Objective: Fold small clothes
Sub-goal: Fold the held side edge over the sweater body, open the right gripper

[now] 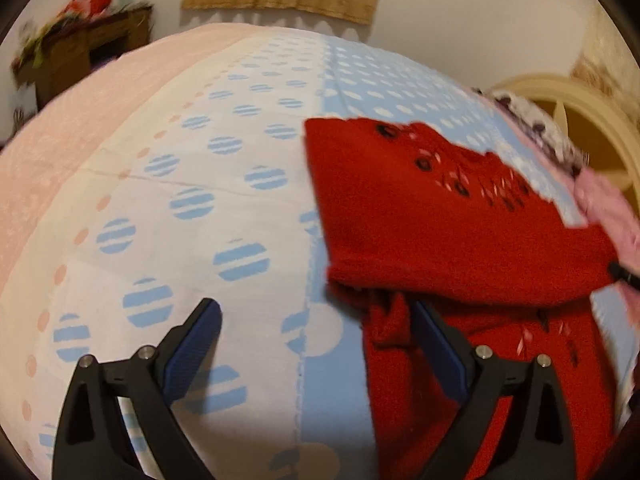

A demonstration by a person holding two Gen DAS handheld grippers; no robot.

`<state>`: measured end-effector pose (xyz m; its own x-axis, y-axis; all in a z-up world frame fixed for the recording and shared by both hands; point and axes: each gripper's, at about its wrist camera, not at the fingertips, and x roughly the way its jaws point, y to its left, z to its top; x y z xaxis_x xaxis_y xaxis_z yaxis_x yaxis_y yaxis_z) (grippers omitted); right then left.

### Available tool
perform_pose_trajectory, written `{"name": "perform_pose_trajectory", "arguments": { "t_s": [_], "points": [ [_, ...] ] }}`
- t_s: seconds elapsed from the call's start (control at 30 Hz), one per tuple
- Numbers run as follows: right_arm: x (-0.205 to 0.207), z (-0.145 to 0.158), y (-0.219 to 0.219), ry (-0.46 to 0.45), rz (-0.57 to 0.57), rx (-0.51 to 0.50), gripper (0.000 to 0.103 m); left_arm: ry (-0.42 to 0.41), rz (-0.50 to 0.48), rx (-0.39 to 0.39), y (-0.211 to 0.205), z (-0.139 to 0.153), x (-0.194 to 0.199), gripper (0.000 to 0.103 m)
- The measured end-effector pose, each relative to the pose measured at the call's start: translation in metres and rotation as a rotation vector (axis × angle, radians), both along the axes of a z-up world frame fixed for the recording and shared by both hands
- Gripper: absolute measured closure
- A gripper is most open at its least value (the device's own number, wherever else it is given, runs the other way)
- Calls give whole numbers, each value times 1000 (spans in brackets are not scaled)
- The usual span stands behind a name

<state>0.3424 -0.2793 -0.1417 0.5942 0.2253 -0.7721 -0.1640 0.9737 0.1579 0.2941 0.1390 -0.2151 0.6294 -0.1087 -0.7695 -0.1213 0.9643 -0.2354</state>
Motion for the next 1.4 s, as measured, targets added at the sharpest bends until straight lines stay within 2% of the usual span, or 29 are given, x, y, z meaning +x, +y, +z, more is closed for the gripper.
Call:
{"name": "perform_pose_trajectory", "arguments": {
  "t_s": [0.2,0.5,0.7,0.8,0.83,0.9,0.97,1.0,1.1,1.23,1.3,1.4],
  "points": [
    [3,-4,-10,1,-29,-7,94,15,10,61,-7,-2,3,5],
    [11,-48,-27,128,-66,-32,94,13,17,45,0,-2,1,4],
    [6,-47,-41,108,-98,-19,94,25,1,77,-6,-3,2,1],
    [9,-56,-37,162,-53,-27,94,26,0,75,-5,-2,1,1],
    [9,-57,-36,159,-46,-39,92,28,1,74,-6,-1,1,1],
    [6,-53,-39,161,-55,-39,79,19,17,54,-2,6,-6,1],
    [2,-47,-43,169,-79,-52,35,-3,37,38,3,15,-15,1],
    [-1,-43,-45,160,-84,-54,31,-25,45,38,4,21,-20,1],
    [-12,-22,-42,91,-30,1,31,-87,67,96,2,36,-25,1],
    [-4,-5,-17,19,58,26,31,-106,72,148,-4,41,-4,1],
    [8,-8,-5,23,91,54,31,-82,66,156,-8,35,10,1],
    [29,-28,9,70,103,51,31,-41,50,225,-17,24,21,1]
  ]
}}
